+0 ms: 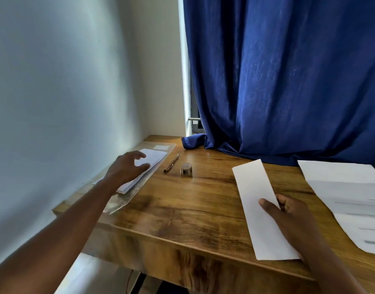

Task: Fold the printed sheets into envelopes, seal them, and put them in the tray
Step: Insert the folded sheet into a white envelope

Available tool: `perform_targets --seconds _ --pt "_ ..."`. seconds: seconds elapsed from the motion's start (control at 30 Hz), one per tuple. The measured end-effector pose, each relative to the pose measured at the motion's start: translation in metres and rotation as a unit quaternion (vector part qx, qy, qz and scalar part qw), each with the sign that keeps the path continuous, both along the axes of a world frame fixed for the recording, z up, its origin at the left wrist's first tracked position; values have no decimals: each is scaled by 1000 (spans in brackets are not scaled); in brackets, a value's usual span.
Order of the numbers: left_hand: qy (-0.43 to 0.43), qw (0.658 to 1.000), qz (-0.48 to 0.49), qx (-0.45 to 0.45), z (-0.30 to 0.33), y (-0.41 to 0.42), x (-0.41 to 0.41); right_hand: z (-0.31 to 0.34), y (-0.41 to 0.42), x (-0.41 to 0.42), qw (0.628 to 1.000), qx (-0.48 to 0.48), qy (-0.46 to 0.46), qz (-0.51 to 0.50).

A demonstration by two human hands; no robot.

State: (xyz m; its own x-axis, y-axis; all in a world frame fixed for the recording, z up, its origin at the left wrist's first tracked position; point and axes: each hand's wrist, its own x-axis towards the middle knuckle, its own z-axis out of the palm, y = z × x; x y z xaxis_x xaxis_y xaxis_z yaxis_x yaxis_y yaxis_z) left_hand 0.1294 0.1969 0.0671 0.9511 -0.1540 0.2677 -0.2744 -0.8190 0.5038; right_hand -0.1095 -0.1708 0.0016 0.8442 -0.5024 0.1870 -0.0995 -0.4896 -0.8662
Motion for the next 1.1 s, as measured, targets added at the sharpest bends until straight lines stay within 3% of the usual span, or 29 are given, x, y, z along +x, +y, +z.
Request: perform_targets --seconds 0.13,0.5,0.7,0.83,1.0,1.1 --pt "38 996 20 72 -9 18 14 2 2 -1 1000 6 3 -2" --pt "2 998 -9 63 -11 26 18 8 6 -4 999 25 22 -9" --pt "-91 994 54 36 19 34 -2 8 6 -4 999 51 2 -3" --pt "-201 977 75 -6 52 39 -27 10 0 -7 999 28 -19 35" --pt "-319 940 -50 -111 75 16 -65 7 4 -11 993 69 -26 93" --pt "-347 920 -78 -167 80 -4 -83 7 6 -12 992 76 -27 97"
